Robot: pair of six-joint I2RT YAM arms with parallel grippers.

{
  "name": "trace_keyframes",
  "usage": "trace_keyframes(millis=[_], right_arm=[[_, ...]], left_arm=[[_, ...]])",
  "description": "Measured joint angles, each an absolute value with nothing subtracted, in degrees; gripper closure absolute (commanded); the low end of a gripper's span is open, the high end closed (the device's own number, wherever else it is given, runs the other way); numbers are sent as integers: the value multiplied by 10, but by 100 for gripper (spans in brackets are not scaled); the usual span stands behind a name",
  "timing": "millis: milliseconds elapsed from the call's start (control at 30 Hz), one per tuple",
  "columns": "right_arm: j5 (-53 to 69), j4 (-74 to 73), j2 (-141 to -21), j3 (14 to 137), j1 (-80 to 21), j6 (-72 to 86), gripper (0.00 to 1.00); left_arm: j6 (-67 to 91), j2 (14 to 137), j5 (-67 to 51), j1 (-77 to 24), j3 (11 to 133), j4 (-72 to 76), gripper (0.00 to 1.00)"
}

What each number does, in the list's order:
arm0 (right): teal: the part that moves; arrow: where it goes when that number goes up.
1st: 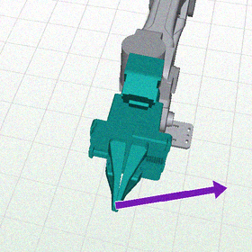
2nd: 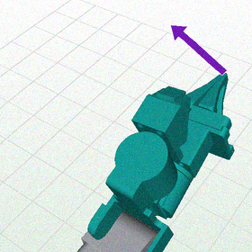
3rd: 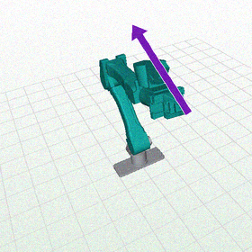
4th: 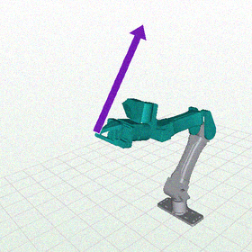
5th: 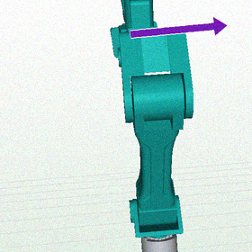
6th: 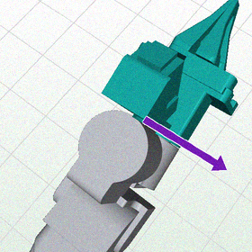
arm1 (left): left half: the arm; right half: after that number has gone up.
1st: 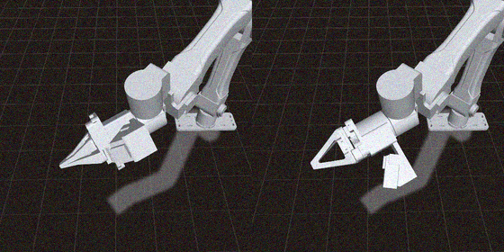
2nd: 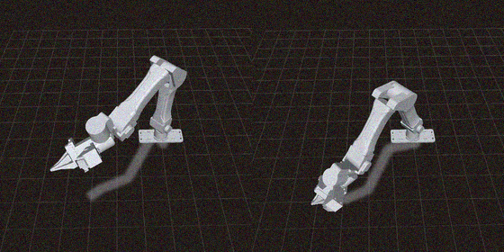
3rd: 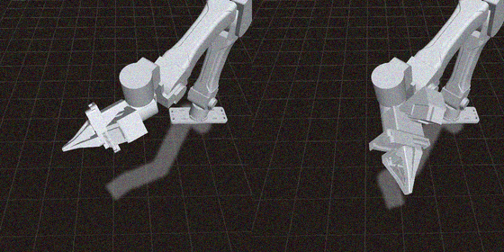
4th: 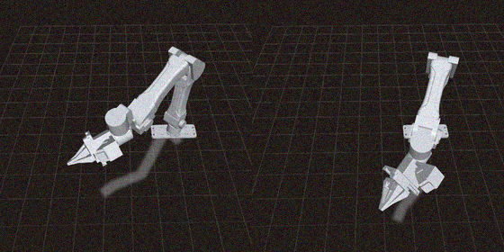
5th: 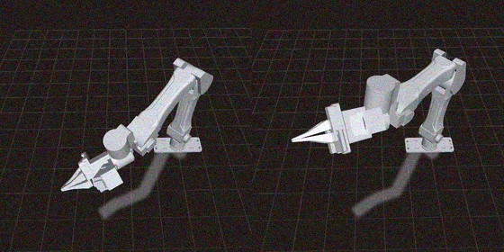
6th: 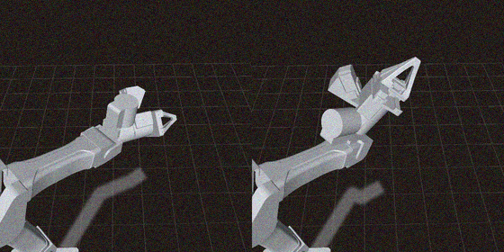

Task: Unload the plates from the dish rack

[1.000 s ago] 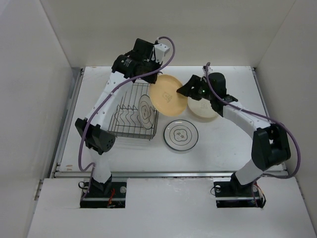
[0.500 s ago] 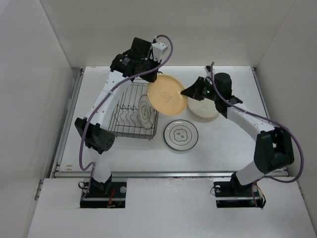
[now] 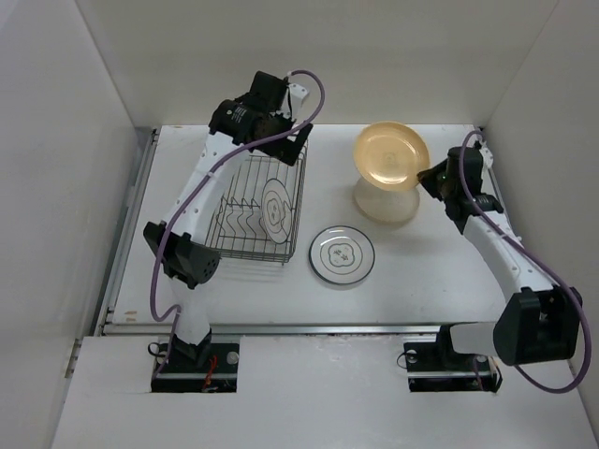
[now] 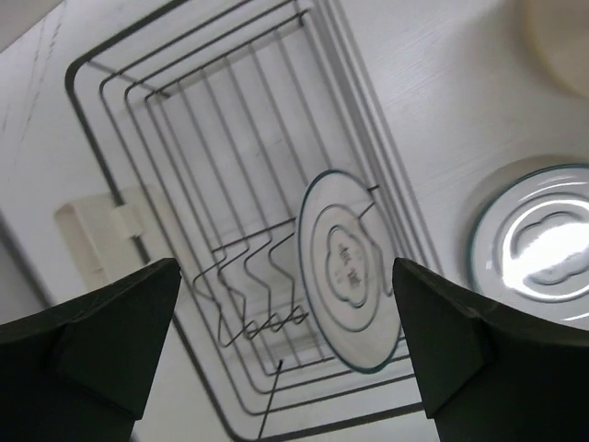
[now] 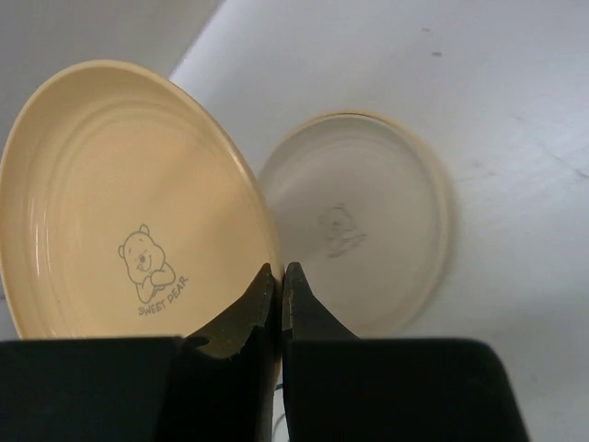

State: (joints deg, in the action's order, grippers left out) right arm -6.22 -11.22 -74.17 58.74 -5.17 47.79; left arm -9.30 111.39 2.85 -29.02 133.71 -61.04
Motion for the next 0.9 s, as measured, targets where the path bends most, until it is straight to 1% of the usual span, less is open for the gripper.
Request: trace_keyframes(millis=[133,300,333,367,400,467,500,533,567,633,667,700,767,800,900], right_arm=[[-134,-162,-763,571,-50,480,100],[-179,-207,-828,563,-50,479,100],[-185,-212,-841,563,-50,478,97],[-189,-216,-851,563,-50,476,91],[-192,-217,-860,563,-50,471,77],[-195,-212,-876,563,-50,460,72],[-195,-208,-885,563,-50,453,65],[-195,-205,-895,564,-50,448,62],[-195,-202,-907,565,-50,443,60],[-194,-195,-928,568,-50,433,57],[-192,-192,-936,569,-50,430,57],[-189,-188,-941,570,-50,426,55],[-185,-187,-943,572,-50,418,55],[-183,-187,-943,574,-50,414,55],[-180,-187,-943,577,-50,402,55]], left_arm=[[-106,1117,93,-290,1285,-636,0],[-113,1146,121,-289,1215,-664,0],[-113,1155,125,-289,1209,-669,0],[-113,1162,127,-289,1205,-672,2],[-113,1167,128,-289,1198,-673,5],[-114,1174,128,-289,1184,-675,10],[-114,1177,128,-289,1180,-676,13],[-113,1179,128,-288,1177,-677,20],[-113,1181,128,-288,1177,-677,23],[-113,1183,127,-288,1177,-677,30],[-113,1184,127,-288,1177,-677,37],[-112,1185,127,-288,1177,-678,40],[-113,1187,123,-288,1177,-679,47],[-112,1188,119,-288,1177,-679,55],[-109,1193,102,-287,1177,-680,67]])
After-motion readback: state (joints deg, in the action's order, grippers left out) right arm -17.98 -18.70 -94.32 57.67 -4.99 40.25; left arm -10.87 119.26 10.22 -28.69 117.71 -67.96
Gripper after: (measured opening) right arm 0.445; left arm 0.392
